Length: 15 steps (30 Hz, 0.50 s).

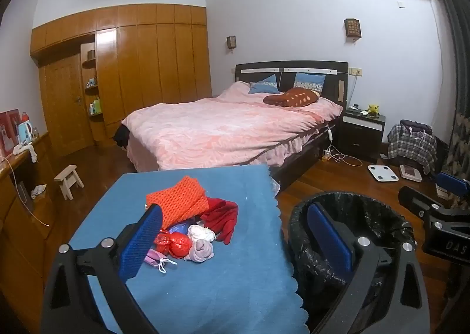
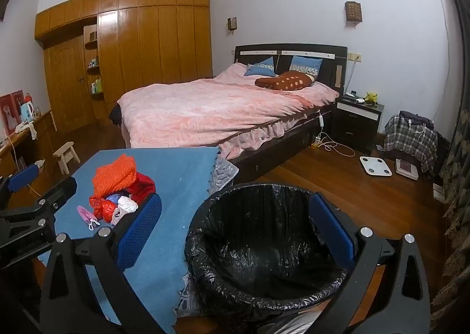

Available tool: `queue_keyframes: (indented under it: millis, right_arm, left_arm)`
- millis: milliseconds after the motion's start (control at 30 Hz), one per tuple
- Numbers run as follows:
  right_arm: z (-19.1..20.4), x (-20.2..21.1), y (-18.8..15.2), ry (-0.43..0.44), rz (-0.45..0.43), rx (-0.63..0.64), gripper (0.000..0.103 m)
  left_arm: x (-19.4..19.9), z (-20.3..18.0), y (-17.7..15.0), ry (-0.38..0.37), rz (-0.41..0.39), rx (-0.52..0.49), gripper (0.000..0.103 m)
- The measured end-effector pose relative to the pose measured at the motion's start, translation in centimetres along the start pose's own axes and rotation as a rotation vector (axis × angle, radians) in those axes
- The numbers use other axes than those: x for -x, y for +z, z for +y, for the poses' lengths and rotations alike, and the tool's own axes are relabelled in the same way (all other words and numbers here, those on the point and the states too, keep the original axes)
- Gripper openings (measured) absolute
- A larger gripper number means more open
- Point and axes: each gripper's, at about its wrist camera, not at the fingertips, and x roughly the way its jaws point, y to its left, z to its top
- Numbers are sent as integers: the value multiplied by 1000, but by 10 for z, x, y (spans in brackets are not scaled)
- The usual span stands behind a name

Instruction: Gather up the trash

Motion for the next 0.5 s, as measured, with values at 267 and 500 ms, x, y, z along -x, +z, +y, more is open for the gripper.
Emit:
queue_keyframes:
  millis: [267,500]
  right_arm:
    - [1,-1,0,-4,3,4,98]
    - [1,-1,0,-2,1,5,98]
  left_arm:
    - [-1,1,0,-1,-4,4,97]
    - [0,0,0,0,-8,3,97]
